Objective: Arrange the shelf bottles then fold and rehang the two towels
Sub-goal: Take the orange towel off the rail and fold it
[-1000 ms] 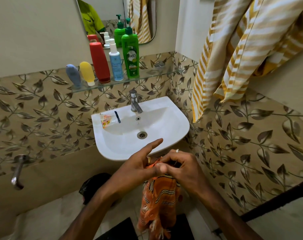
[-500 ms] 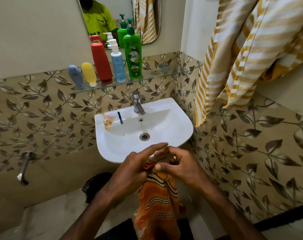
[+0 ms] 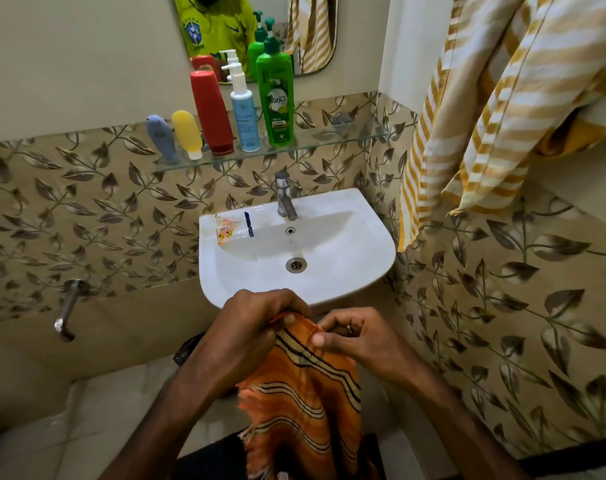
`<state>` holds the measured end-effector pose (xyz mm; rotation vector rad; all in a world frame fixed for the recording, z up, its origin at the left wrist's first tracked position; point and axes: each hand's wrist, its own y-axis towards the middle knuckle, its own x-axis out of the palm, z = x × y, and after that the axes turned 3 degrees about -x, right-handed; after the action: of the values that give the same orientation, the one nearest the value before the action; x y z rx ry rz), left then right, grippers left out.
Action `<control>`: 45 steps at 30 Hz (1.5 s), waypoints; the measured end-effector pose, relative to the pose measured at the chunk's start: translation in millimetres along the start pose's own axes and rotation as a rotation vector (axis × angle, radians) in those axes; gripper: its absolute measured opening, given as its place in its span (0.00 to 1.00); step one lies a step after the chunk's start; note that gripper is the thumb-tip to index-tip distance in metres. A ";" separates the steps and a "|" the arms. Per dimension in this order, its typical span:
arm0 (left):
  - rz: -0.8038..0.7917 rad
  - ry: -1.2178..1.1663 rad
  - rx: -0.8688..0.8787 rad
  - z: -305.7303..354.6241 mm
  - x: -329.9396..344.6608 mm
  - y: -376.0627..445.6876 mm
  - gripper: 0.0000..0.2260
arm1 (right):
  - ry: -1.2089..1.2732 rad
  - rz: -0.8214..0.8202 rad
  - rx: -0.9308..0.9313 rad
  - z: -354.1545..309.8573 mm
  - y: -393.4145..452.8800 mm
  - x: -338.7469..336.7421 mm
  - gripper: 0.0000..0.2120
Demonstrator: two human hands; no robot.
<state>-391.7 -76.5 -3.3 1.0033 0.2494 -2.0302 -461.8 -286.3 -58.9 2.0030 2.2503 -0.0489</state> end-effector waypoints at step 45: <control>0.045 -0.115 -0.206 -1.0 13.2 -10.0 0.12 | 0.011 -0.067 0.159 47.1 -17.5 -34.1 0.10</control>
<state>-403.0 -77.7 -15.3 0.7555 0.3635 -1.9687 -471.8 -327.1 -102.7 2.0056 2.3891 -0.2310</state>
